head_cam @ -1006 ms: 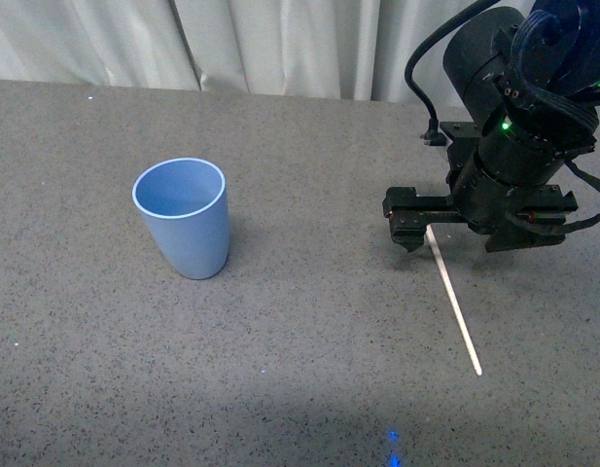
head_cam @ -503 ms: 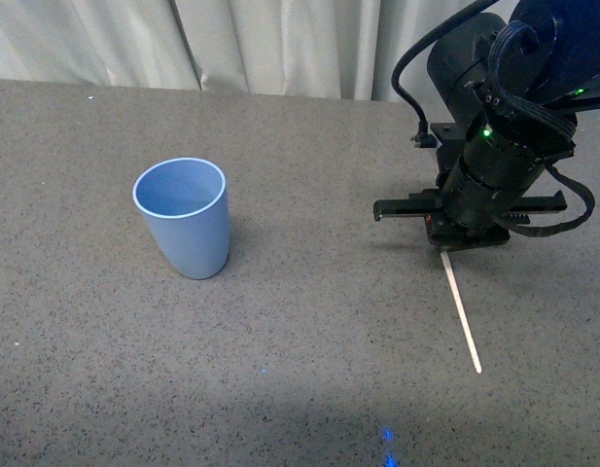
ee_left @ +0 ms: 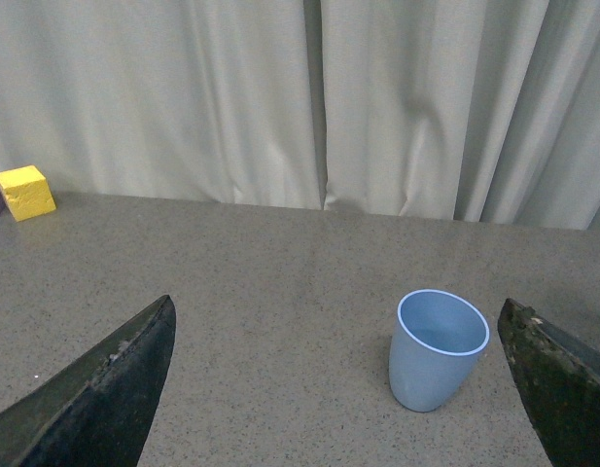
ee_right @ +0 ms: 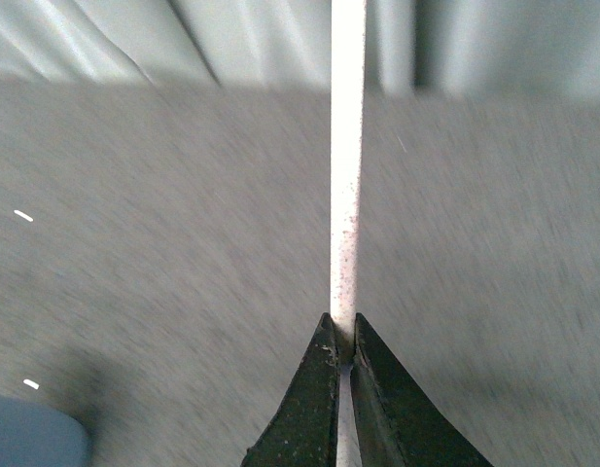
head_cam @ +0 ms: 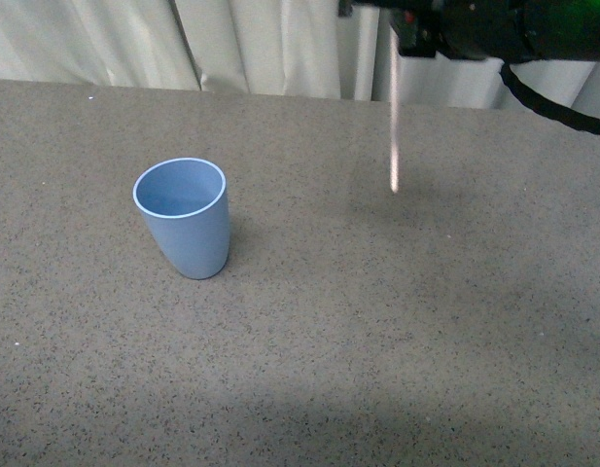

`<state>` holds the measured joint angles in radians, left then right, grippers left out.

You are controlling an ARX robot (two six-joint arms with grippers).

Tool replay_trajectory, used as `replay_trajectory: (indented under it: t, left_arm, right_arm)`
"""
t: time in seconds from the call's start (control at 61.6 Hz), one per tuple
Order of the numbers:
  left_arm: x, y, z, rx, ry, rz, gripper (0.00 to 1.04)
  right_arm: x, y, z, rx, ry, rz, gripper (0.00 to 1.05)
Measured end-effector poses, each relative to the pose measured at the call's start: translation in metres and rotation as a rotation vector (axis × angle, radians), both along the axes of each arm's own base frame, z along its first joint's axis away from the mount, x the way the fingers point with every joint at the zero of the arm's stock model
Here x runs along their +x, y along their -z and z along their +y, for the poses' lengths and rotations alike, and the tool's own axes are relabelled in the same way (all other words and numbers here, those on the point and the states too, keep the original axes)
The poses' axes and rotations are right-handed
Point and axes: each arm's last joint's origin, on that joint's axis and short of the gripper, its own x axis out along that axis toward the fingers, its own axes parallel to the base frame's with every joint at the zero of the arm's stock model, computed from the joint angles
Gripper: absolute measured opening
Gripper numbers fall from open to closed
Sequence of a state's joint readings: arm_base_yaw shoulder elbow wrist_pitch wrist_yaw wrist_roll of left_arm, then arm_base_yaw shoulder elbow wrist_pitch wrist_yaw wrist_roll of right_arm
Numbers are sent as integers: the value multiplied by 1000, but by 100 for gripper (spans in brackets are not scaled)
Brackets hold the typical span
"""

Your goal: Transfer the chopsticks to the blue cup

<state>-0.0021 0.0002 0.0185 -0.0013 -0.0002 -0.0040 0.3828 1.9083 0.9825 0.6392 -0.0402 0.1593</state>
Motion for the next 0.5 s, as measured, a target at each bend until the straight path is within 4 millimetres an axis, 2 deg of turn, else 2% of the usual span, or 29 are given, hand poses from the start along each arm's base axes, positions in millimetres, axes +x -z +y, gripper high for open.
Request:
replay_trajectory:
  t: [0.114,0.195,0.325,0.406,0.503]
  left_arm:
    - [0,0,0,0,0,0,98]
    - [0,0,0,0,0,0,98]
    - [0,0,0,0,0,0,98]
    - [0,0,0,0,0,0,98]
    - [0,0,0,0,0,0,98]
  right_arm:
    - [-9,-12,18,43,-141,-213,1]
    - [-13,-18,32,64,-231,-301,1]
    - [-13,-22,55,82,-337,-346,1]
    - [-12,-19,75,98,-423,-349,1]
    - [-11,-17,90,112,-476,-346,1]
